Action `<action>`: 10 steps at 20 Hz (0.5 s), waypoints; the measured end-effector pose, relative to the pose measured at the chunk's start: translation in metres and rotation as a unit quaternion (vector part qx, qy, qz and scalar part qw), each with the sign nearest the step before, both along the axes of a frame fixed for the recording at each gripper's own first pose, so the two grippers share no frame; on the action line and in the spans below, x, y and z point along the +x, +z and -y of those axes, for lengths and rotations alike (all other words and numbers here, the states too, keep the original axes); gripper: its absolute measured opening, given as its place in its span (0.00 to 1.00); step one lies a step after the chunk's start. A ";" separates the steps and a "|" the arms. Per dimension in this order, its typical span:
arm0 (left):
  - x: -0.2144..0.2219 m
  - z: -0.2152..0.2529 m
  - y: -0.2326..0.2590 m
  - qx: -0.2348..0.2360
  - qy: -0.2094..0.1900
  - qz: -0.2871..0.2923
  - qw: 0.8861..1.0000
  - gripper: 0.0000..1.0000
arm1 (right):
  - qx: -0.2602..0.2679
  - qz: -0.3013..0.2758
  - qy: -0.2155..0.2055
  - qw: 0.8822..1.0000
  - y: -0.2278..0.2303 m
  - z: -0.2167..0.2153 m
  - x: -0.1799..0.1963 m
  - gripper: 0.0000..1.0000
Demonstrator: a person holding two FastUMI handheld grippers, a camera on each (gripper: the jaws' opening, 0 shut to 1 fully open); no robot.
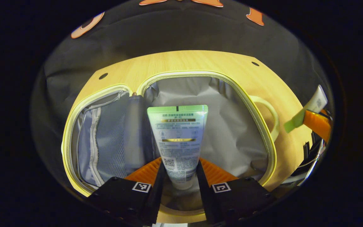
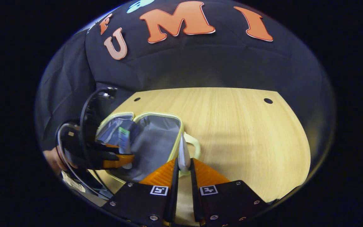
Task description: First open the suitcase, pack the skin care products into it, and then close the suitcase.
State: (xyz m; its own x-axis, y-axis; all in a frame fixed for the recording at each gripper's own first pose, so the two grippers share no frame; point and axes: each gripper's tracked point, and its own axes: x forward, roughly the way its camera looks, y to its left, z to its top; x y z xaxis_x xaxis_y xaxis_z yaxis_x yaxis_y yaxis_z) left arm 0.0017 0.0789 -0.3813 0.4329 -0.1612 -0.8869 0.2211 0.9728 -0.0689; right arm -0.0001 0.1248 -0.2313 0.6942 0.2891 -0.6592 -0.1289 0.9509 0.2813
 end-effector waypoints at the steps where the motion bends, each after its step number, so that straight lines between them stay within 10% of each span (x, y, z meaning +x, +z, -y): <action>1: 0.002 0.003 -0.006 -0.002 0.004 -0.007 1.000 0.56 | 0.001 -0.002 0.004 1.000 -0.002 -0.004 0.001 0.22; 10: 0.018 0.006 -0.011 -0.006 0.043 0.038 0.998 0.59 | 0.026 -0.020 0.041 0.999 -0.003 -0.040 0.008 0.22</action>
State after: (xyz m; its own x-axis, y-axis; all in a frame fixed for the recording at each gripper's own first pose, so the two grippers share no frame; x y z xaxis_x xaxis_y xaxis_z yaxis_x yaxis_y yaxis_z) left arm 0.0193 0.0727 -0.3927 0.5118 -0.1312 -0.8490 0.1425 0.9875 -0.0666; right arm 0.0077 0.1651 -0.2341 0.6406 0.3781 -0.6684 -0.1939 0.9218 0.3357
